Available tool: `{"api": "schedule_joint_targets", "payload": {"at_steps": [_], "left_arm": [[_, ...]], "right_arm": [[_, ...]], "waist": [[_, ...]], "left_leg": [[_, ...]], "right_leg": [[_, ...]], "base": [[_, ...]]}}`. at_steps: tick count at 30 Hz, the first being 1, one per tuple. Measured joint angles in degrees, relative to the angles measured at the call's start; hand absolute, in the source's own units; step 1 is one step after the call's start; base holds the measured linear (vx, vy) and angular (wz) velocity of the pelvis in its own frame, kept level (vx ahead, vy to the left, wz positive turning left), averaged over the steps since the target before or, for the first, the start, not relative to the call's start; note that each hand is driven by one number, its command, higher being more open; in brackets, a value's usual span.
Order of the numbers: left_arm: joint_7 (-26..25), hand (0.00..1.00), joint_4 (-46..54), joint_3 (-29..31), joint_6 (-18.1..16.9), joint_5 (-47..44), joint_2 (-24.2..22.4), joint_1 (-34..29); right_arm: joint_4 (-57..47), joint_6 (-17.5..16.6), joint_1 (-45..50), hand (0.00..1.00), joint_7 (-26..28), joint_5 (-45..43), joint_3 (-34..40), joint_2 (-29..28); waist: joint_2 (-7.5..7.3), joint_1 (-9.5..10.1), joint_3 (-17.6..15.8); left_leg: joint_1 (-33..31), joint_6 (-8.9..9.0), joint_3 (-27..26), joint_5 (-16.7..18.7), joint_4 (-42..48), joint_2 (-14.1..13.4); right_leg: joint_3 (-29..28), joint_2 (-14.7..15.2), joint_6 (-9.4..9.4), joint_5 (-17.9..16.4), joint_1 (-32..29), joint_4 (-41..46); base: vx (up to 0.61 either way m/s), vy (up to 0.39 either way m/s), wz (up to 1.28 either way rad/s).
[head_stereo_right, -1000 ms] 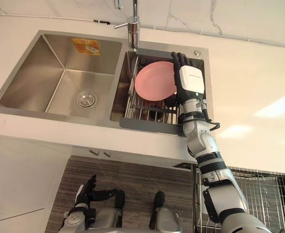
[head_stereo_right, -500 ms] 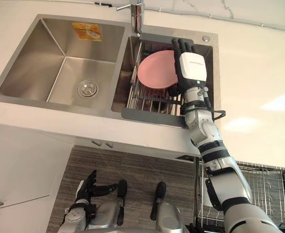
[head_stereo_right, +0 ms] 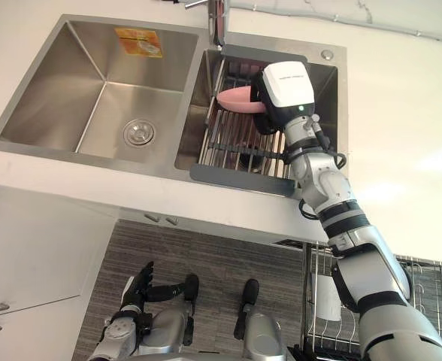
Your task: Walk over to the sink, pick up the cup, carry it to the dishwasher, place the cup inside the dishwasher, then close the dishwasher door
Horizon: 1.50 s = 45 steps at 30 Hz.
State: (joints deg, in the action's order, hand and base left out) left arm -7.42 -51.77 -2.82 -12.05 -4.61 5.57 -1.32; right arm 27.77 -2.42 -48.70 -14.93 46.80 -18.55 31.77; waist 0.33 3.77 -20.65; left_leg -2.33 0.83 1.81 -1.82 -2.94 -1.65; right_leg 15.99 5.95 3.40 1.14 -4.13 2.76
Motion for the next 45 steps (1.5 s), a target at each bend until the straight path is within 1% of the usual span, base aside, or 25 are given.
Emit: {"api": "schedule_joint_targets", "payload": {"at_steps": [4, 7, 10, 12, 15, 19, 21, 22, 25, 29, 31, 34, 40, 42, 45], "left_arm": [[0.12, 1.0, 0.02, 0.03, 0.37, 0.02, -0.01, 0.0], [0.21, 1.0, 0.02, 0.12, 0.59, 0.06, 0.0, -0.06], [0.36, 1.0, -0.1, 0.13, 0.93, 0.14, 0.06, -0.23], [0.5, 1.0, -0.17, 0.18, 1.07, 0.14, 0.11, -0.43], [1.24, 1.0, -0.36, 0.2, 1.28, 0.15, 0.3, -0.54], [1.36, 1.0, -2.21, 0.2, 1.79, 0.17, 0.59, -1.04], [1.37, 1.0, -2.45, 0.2, 1.83, 0.23, 0.63, -1.4], [1.37, 1.0, -2.68, 0.22, 1.86, 0.28, 0.66, -1.74], [1.38, 1.0, -3.66, 0.24, 1.89, 0.35, 0.67, -1.73], [1.31, 1.0, -5.01, 0.25, 1.95, 0.36, 0.56, -1.71], [1.29, 1.0, -5.45, 0.25, 2.02, 0.63, 0.44, -1.71], [1.25, 1.0, -6.69, 0.24, 2.19, 1.39, 0.16, -1.61], [1.15, 1.0, -7.17, 0.22, 2.34, 1.42, 0.07, -1.56], [1.15, 1.0, -7.24, 0.16, 2.35, 1.5, 0.07, -1.55], [1.16, 1.0, -7.8, -0.01, 2.53, 2.38, -0.05, -1.55]], "right_arm": [[-3.16, -0.11, 3.02, 0.0, -0.06, -0.08, 0.56, -0.01], [-8.47, -0.37, 7.85, 0.0, -0.17, -0.82, 2.66, -0.52], [-15.06, -1.25, 12.51, 0.0, -0.22, -2.85, 3.04, -1.27], [-17.02, -1.85, 14.39, 0.0, -0.22, -2.9, 3.31, -1.96], [-21.2, -2.38, 18.79, 0.0, -0.22, -3.05, 4.93, -2.66], [-25.43, -2.85, 24.68, 0.0, -0.22, -4.86, 5.77, -2.8], [-27.69, -2.99, 26.74, 0.0, -0.22, -5.04, 6.26, -2.92], [-29.86, -3.67, 28.49, 0.0, -0.22, -5.09, 7.33, -3.57], [-35.2, -4.64, 30.97, 0.0, -0.3, -5.19, 10.6, -6.23], [-42.11, -5.08, 36.03, 0.0, -0.86, -7.3, 14.13, -8.91], [-45.47, -5.82, 38.69, 0.0, -1.44, -7.35, 15.69, -10.29], [-47.46, -6.67, 41.97, 0.0, -1.8, -7.41, 16.3, -12.34], [-49.1, -6.82, 50.24, 0.0, -1.78, -7.39, 16.58, -16.74], [-49.12, -6.82, 51.34, 0.0, -1.78, -7.39, 16.6, -17.46], [-49.5, -6.82, 52.68, 0.0, -1.78, -7.4, 16.9, -18.43]], "waist": [[-0.01, -0.09, 0.0], [-0.04, -0.29, 0.03], [-0.11, -1.09, 0.25], [-0.22, -1.63, 0.38], [-0.41, -1.86, 0.7], [-0.93, -2.52, 3.67], [-1.05, -2.88, 4.43], [-1.21, -3.05, 5.26], [-1.23, -3.25, 5.6], [-1.19, -3.63, 7.23], [-1.18, -4.1, 7.4], [-1.22, -4.89, 8.19], [-1.16, -5.09, 8.36], [-1.13, -5.22, 8.38], [-0.77, -6.1, 8.75]], "left_leg": [[0.53, 0.07, -0.03, 0.01, -0.01, 0.0], [1.7, 0.49, -0.2, 0.28, -0.04, -0.16], [3.02, 0.88, -0.56, 0.54, -0.27, -0.32], [3.5, 0.94, -0.65, 0.58, -0.51, -0.38], [4.26, 0.95, -0.92, 0.59, -0.65, -0.38], [5.03, 0.94, -1.08, 0.59, -0.86, -0.45], [5.59, 0.99, -1.24, 0.64, -1.0, -0.47], [5.72, 0.94, -1.74, 0.73, -1.07, -0.52], [6.66, 0.81, -3.17, 0.71, -1.91, -0.99], [7.39, 0.64, -3.62, 0.61, -1.97, -1.29], [8.03, 0.57, -3.64, 0.68, -1.97, -1.34], [8.58, 0.56, -3.84, 0.8, -1.97, -1.39], [9.99, 0.67, -4.98, 1.09, -1.98, -1.61], [10.34, 0.7, -5.82, 1.18, -1.98, -1.69], [10.71, 0.68, -6.46, 1.27, -1.98, -1.69]], "right_leg": [[0.0, 0.28, 0.0, 0.01, 0.39, 0.07], [-0.01, 0.24, 0.01, 0.01, 1.48, 0.13], [-0.18, 0.15, 0.02, 0.0, 2.59, 0.14], [-0.24, 0.11, 0.03, -0.01, 2.94, 0.13], [-0.51, 0.1, 0.05, -0.02, 3.48, 0.11], [-0.7, -0.05, 0.05, -0.02, 4.3, -0.38], [-0.85, -0.14, 0.06, -0.03, 4.92, -0.79], [-1.38, -0.32, 0.05, -0.03, 5.0, -1.26], [-2.79, -0.95, -0.27, 0.42, 5.11, -1.86], [-3.17, -1.3, -0.3, 0.44, 5.65, -2.11], [-3.17, -1.39, -0.33, 0.46, 6.53, -2.54], [-3.32, -1.49, -0.4, 0.52, 7.12, -2.89], [-4.44, -1.82, -0.58, 0.73, 8.04, -3.17], [-5.22, -1.97, -0.62, 0.95, 8.06, -3.35], [-5.86, -2.05, -0.65, 1.37, 8.37, -3.89]], "base": [[0.0, 0.0, 0.0], [0.0, 0.0, 0.0], [0.0, 0.0, -0.04], [-0.01, 0.002, -0.03], [-0.02, 0.004, -0.04], [0.0, 0.0, 0.0], [0.0, -0.001, -0.05], [-0.01, -0.004, -0.16], [-0.03, -0.013, -0.25], [0.01, -0.019, -0.07], [0.0, 0.0, 0.0], [0.0, -0.004, -0.02], [-0.02, -0.004, -0.09], [-0.03, 0.003, -0.21], [-0.02, 0.003, -0.13]]}}
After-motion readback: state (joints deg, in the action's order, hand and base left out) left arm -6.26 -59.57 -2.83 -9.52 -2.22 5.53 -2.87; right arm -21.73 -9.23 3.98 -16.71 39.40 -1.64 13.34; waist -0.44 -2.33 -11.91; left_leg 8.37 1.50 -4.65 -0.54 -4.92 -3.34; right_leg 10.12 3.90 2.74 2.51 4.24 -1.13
